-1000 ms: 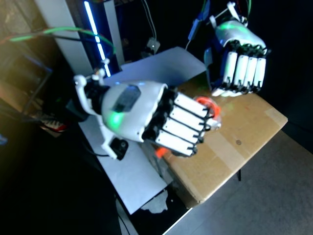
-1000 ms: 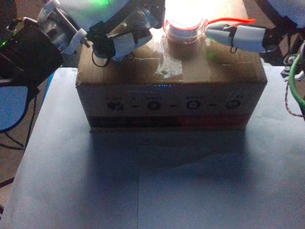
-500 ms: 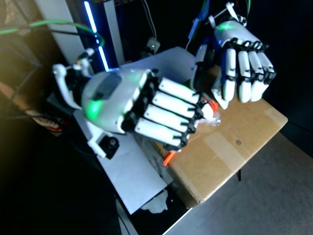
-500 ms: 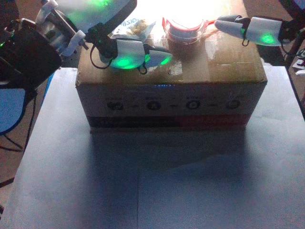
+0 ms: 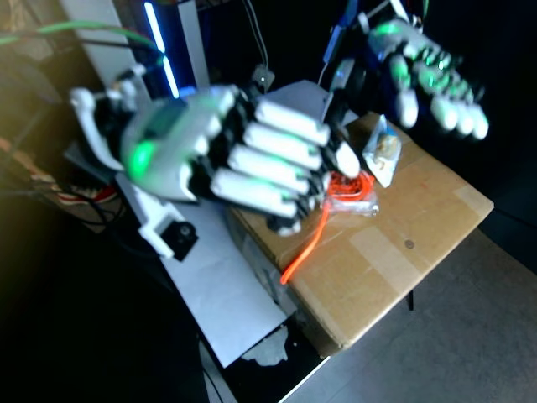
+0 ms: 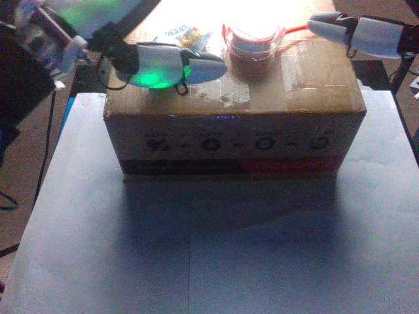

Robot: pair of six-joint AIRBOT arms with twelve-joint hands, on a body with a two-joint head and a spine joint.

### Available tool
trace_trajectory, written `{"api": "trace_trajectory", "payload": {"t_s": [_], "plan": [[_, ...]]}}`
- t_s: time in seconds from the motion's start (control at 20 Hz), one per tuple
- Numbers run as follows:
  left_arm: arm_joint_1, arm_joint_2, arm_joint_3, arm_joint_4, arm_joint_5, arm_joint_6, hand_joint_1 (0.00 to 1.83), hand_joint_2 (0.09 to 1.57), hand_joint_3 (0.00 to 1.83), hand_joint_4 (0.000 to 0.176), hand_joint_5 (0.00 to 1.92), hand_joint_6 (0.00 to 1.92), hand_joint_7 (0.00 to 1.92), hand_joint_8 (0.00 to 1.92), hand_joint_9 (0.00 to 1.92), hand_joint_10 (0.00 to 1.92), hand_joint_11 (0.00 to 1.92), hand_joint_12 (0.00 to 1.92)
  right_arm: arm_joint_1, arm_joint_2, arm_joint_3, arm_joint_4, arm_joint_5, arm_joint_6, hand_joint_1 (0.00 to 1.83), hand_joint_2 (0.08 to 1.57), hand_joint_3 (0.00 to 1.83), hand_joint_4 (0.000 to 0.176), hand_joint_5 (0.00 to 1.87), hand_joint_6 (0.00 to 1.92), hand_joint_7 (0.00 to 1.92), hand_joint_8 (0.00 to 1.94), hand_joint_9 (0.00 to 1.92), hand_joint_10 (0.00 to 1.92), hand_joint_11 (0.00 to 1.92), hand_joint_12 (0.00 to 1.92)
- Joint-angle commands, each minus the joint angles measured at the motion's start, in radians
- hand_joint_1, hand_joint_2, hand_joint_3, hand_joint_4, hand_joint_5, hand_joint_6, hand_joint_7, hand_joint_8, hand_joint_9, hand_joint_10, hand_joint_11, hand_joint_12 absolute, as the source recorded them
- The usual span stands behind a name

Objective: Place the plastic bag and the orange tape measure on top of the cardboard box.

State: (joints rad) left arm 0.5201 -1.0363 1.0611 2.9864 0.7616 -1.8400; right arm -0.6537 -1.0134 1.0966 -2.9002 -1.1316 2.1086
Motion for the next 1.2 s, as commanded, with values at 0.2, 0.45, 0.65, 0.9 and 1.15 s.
{"api": "trace_trajectory", "payload": {"t_s": [0.2,0.45,0.65,0.9,1.15], "plan": [[0.029,0.086,-0.076,0.026,0.226,0.000,0.73,0.91,0.00,0.137,0.06,0.02,0.00,0.00,0.00,0.00,0.00,0.00,-0.037,0.046,-0.076,-0.026,-0.177,0.002,1.00,0.88,0.00,0.000,0.39,0.34,0.34,0.77,0.26,1.13,0.14,1.69],[0.056,0.168,-0.132,0.026,0.408,0.000,0.73,0.93,0.00,0.053,0.09,0.00,0.00,0.00,0.00,0.00,0.00,0.11,-0.083,0.112,-0.137,-0.030,-0.348,0.003,1.04,0.88,0.00,0.000,0.40,0.27,0.27,0.99,0.22,1.26,0.15,1.69],[0.134,0.233,-0.191,0.025,0.611,-0.001,0.91,0.97,0.01,0.038,0.14,0.01,0.14,0.02,0.15,0.07,0.00,1.31,-0.156,0.148,-0.184,-0.032,-0.537,0.055,1.03,0.96,0.01,0.000,0.35,0.03,0.30,0.69,0.24,1.02,0.11,1.63],[0.259,0.304,-0.219,-0.090,0.831,-0.010,0.70,1.11,0.01,0.023,0.00,0.00,0.16,0.00,0.00,0.74,0.00,1.44,-0.210,0.196,-0.201,0.035,-0.631,0.091,0.73,1.04,0.00,0.085,0.00,0.00,0.08,0.00,0.12,0.08,0.00,0.77],[0.410,0.367,-0.218,-0.171,1.005,-0.153,0.57,1.48,0.01,0.165,0.35,1.88,0.39,0.08,0.29,0.63,0.06,1.34,-0.223,0.242,-0.208,0.063,-0.631,0.120,0.57,1.11,0.00,0.057,0.12,0.60,0.31,0.01,0.36,0.03,0.02,1.09]]}}
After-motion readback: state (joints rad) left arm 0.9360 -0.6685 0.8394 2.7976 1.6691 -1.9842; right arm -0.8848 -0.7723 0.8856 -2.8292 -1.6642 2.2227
